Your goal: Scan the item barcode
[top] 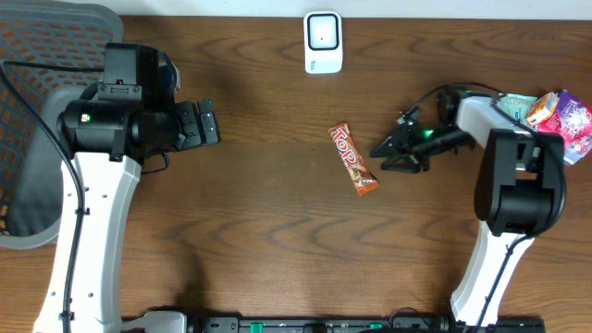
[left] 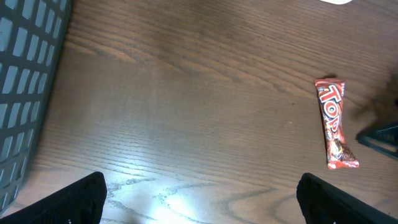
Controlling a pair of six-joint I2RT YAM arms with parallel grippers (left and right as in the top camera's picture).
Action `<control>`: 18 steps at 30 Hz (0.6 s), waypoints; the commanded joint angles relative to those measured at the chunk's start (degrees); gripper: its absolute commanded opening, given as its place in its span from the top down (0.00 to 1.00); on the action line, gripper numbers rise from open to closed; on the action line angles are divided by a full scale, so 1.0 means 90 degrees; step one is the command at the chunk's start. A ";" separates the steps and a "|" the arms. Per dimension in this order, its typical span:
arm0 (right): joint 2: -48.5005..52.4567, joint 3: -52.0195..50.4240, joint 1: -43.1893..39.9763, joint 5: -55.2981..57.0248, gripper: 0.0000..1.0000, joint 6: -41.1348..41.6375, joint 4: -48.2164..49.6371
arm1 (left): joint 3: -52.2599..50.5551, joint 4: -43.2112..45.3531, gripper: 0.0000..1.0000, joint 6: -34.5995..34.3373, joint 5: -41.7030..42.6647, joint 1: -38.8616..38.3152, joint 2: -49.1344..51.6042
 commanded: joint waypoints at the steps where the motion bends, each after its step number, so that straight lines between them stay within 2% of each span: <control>1: -0.0527 0.0345 0.0083 0.0580 0.51 -0.0158 -0.0223 | 0.0034 -0.0015 0.02 0.0015 -0.0039 0.0022 0.0022; 8: -0.1596 0.0381 0.0974 0.2103 0.55 -0.0131 -0.0155 | 0.0034 -0.0015 0.02 0.0017 -0.0039 0.0022 0.0022; 11: -0.1826 0.0381 0.1515 0.2934 0.69 0.0189 0.0002 | 0.0034 -0.0015 0.02 0.0017 -0.0039 0.0019 0.0022; 14: -0.1824 0.0374 0.2057 0.3745 0.93 0.0789 0.0209 | 0.0034 -0.0015 0.02 0.0015 -0.0039 0.0022 0.0022; 15: -0.1773 0.0367 0.2222 0.3968 0.98 0.0950 0.0274 | 0.0034 -0.0015 0.02 0.0015 -0.0039 0.0022 0.0022; 18: -0.1591 0.0367 0.2645 0.4651 0.99 0.1462 0.0372 | 0.0034 -0.0015 0.02 0.0015 -0.0039 0.0022 0.0022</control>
